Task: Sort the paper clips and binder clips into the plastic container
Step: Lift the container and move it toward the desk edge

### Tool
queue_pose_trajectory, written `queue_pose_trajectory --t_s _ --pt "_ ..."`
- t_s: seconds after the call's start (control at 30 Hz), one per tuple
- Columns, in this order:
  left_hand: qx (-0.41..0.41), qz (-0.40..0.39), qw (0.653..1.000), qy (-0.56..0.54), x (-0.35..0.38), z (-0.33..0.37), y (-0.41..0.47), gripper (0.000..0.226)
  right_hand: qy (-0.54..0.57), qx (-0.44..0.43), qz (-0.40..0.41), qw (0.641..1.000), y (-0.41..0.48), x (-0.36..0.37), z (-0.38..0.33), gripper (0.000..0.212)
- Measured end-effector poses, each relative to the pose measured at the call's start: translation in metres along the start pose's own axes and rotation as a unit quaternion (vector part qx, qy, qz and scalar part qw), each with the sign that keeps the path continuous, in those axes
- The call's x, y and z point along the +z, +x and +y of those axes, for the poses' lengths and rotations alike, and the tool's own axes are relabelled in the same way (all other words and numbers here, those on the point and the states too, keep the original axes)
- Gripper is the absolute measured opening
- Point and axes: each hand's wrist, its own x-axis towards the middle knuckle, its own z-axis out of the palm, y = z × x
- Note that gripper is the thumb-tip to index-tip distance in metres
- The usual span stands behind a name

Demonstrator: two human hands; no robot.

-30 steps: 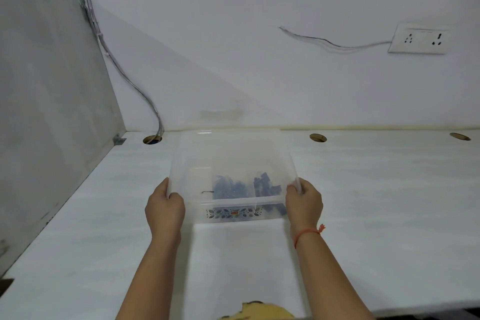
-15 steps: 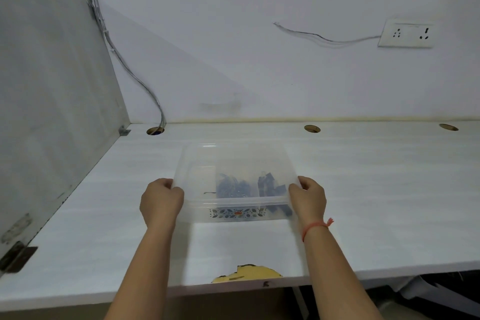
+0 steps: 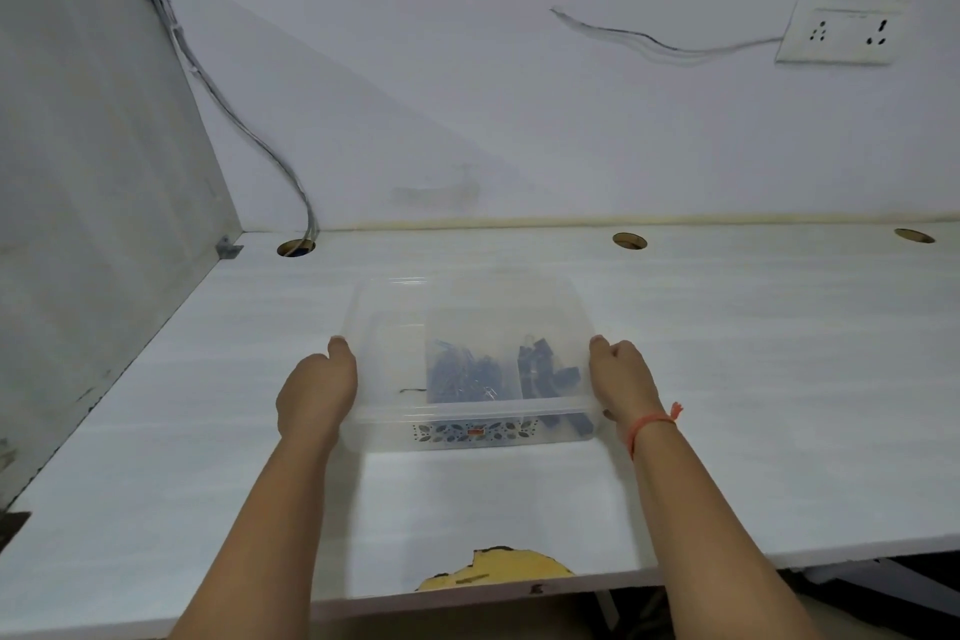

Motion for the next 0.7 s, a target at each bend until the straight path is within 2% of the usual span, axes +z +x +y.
queue_pose_trajectory --t_s 0.13,0.3,0.47,0.57,0.7 --pt "0.005 -0.004 1.000 0.020 -0.001 -0.003 0.000 0.058 -0.016 -0.007 -0.014 1.000 -0.003 -0.002 0.000 0.031" --pt "-0.015 -0.078 0.996 0.035 -0.017 0.019 0.017 0.053 -0.046 0.041 -0.084 0.995 0.017 -0.016 -0.024 0.018" --pt "0.001 -0.123 0.992 0.019 -0.016 0.057 0.043 0.054 -0.048 0.056 -0.083 0.994 0.049 -0.007 -0.051 0.061" --pt "-0.028 -0.141 0.989 -0.035 -0.004 0.056 0.057 0.057 -0.041 0.052 -0.109 0.992 0.050 0.002 -0.050 0.053" --pt "-0.023 -0.154 0.984 -0.087 0.009 0.049 0.074 0.055 -0.014 0.038 -0.112 0.993 0.068 0.008 -0.037 0.045"
